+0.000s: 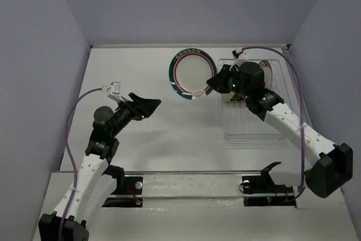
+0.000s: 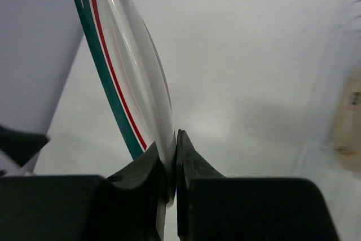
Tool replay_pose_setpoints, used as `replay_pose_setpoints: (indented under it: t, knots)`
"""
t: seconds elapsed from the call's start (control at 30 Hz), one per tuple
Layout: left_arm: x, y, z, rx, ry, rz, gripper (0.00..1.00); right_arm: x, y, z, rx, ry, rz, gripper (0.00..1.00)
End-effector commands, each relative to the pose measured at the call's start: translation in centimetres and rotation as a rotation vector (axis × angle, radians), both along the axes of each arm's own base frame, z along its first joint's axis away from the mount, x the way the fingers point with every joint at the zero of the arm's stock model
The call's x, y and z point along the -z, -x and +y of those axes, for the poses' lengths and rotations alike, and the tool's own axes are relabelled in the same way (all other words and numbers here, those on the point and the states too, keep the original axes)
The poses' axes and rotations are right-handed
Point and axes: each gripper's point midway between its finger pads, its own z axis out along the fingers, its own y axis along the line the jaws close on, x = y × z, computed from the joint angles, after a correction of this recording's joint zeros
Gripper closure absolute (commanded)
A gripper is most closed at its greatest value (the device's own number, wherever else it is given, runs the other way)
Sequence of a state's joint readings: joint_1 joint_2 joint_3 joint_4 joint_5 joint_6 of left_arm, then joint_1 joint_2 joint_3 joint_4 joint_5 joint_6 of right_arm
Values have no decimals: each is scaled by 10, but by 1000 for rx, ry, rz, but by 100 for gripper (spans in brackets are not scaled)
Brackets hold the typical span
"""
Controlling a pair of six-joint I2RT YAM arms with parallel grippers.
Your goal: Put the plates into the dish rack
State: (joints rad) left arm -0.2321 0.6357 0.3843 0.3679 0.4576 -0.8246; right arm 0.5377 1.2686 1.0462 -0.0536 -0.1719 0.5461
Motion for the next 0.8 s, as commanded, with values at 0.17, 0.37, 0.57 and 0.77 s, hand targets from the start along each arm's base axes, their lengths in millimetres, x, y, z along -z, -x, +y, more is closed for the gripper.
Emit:
replay_pose_setpoints:
  t: [0.17, 0.37, 0.57, 0.77]
  knots:
    - [-20, 27, 20, -2, -312, -122, 1, -121, -22, -294, 1069, 401, -258, 93]
    - [-38, 40, 25, -24, -298, -207, 1, -120, -17, -383, 1333, 598, -196, 93]
    - [-48, 48, 26, -29, -288, -255, 1, -74, -46, -385, 1208, 739, -163, 93]
    - [-52, 55, 24, -16, -281, -278, 1, -24, -58, -367, 1032, 786, -133, 93]
